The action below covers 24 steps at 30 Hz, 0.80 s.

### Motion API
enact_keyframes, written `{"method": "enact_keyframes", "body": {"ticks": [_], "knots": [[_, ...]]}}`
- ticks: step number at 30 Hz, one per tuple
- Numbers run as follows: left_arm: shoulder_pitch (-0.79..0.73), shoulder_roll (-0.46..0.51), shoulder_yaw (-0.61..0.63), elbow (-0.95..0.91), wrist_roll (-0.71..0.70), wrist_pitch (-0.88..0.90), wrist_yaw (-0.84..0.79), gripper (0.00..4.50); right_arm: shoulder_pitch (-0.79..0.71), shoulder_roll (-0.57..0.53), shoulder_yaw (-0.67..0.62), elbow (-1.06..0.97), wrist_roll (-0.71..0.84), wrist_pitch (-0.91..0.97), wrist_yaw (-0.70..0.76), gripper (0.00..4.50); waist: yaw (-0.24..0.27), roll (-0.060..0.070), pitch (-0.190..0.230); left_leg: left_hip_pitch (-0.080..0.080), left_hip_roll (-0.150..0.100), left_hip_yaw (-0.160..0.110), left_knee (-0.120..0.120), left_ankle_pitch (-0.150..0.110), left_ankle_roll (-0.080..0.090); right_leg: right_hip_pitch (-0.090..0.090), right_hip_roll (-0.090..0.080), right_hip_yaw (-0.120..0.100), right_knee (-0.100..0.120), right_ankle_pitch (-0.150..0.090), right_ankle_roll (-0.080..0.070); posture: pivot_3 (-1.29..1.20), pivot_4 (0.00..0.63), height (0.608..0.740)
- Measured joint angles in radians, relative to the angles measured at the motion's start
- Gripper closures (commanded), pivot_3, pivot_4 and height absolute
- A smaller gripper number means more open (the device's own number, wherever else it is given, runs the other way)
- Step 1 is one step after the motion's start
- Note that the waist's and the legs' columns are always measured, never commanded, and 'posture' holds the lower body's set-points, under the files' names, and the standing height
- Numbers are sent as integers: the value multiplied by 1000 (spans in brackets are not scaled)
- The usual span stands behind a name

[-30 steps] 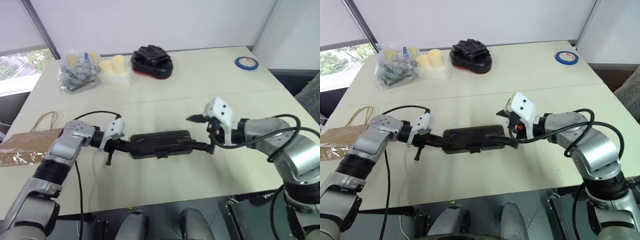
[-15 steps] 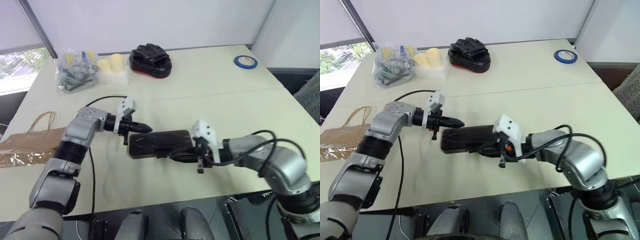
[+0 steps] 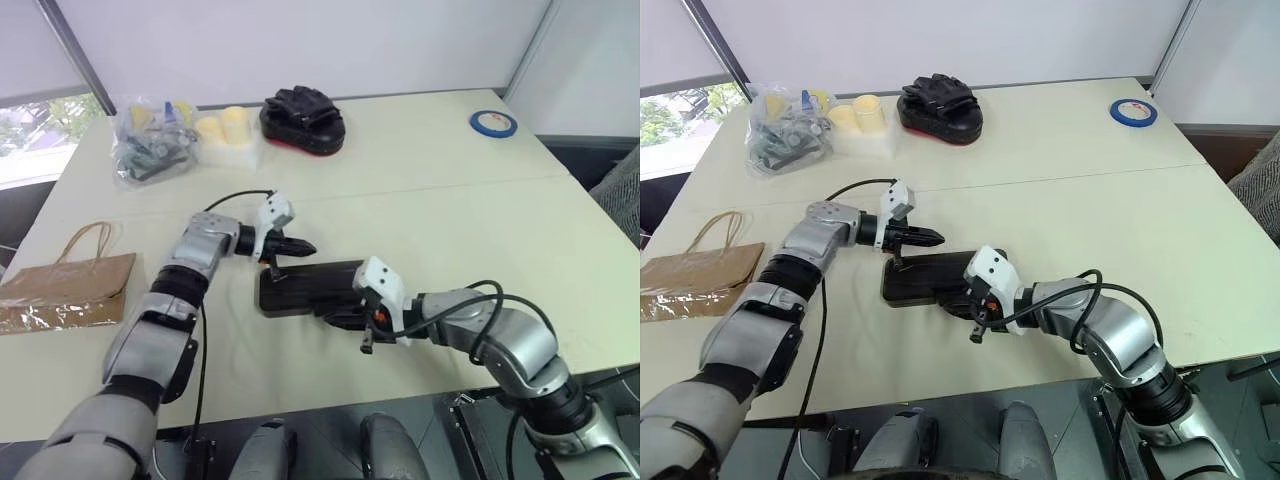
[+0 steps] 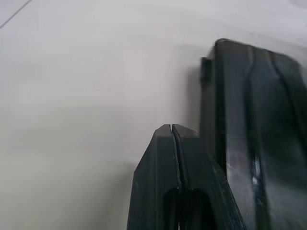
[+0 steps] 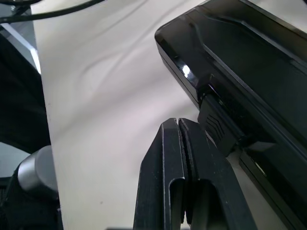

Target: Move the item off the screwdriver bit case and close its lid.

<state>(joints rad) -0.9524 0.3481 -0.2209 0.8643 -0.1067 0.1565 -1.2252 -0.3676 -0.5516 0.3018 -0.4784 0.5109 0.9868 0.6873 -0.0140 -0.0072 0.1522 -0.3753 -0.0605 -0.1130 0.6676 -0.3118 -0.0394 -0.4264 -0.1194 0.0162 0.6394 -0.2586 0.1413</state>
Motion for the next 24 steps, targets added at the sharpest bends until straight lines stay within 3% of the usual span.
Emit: {"method": "enact_keyframes", "body": {"ticks": [9,24], "knots": [[-8,-66,-1,85,68,-85,27,4500,0,42,36,45,-65,-1,-66,4475,-2,0,0,0,0,0,0,0,0,0,0,0,0,0,0,0,150,740],[20,-69,-1,33,119,-127,26,4500,-32,63,88,84,-138,-13,-80,4475,-9,-3,-2,3,0,0,0,-1,1,0,1,0,4,0,0,0,150,740]]}}
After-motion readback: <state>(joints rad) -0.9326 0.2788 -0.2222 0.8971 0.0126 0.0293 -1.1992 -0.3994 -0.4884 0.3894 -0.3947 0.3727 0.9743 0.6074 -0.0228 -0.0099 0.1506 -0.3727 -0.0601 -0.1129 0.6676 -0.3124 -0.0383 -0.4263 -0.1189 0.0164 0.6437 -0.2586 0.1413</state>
